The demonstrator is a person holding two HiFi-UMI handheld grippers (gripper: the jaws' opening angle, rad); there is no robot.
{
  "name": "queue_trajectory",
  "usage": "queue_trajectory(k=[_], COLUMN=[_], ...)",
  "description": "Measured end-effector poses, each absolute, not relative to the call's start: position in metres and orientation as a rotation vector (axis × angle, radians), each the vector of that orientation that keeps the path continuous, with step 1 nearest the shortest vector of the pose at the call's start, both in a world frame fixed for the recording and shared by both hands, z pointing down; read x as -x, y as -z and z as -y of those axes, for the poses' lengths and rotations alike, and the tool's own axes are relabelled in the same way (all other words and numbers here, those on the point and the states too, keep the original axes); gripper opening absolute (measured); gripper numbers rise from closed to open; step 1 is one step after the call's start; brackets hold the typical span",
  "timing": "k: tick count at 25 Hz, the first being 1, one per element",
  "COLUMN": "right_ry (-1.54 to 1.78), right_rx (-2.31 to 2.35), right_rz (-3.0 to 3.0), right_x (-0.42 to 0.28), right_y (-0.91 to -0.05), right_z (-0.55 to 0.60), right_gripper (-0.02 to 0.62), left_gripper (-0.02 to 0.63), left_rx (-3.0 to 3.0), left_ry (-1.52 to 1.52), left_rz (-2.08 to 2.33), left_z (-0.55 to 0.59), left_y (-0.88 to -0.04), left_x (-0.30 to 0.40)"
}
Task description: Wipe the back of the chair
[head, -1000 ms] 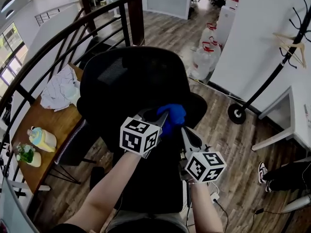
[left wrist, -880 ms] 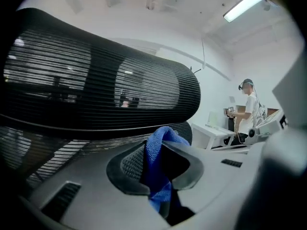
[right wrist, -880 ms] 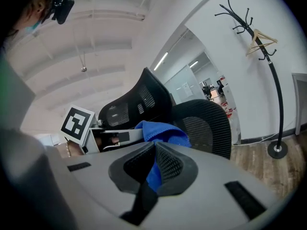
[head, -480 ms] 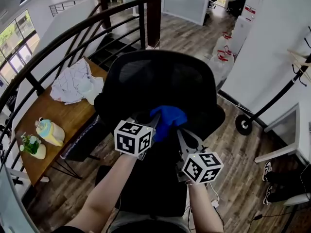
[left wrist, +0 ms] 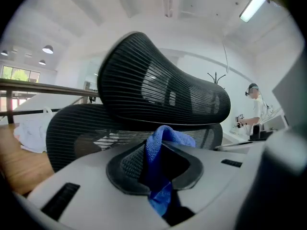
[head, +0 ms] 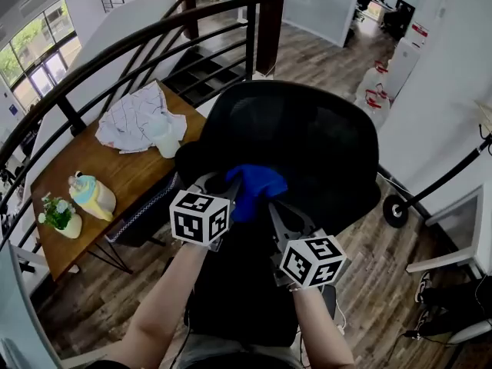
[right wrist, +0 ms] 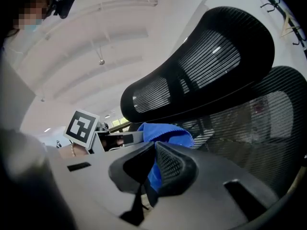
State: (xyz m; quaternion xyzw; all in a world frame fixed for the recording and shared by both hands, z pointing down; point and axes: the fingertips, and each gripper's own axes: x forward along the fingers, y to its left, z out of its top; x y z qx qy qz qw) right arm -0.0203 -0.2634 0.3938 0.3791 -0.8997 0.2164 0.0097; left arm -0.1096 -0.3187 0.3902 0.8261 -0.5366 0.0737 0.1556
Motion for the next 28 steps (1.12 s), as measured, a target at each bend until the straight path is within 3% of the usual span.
queue_trajectory(k=[12,28], right_ry=[-0.632,-0.638], right_rx=[-0.995,-1.054], right_rz=[2.821,2.814], right_x=[0.079,0.079], right_y=[-0.398,-0.398], right_z=[0.248,0.237], right_gripper=[0.029,0.029], left_gripper=[0.066,0.066], left_rx=[-2.202,-2.116], left_ry=[-0.142,-0.093], left_rz=[1.752,1.874], left_z=[0.309,0.28], left_y=[-0.385,-0.381], left_x=[0.211,0.255])
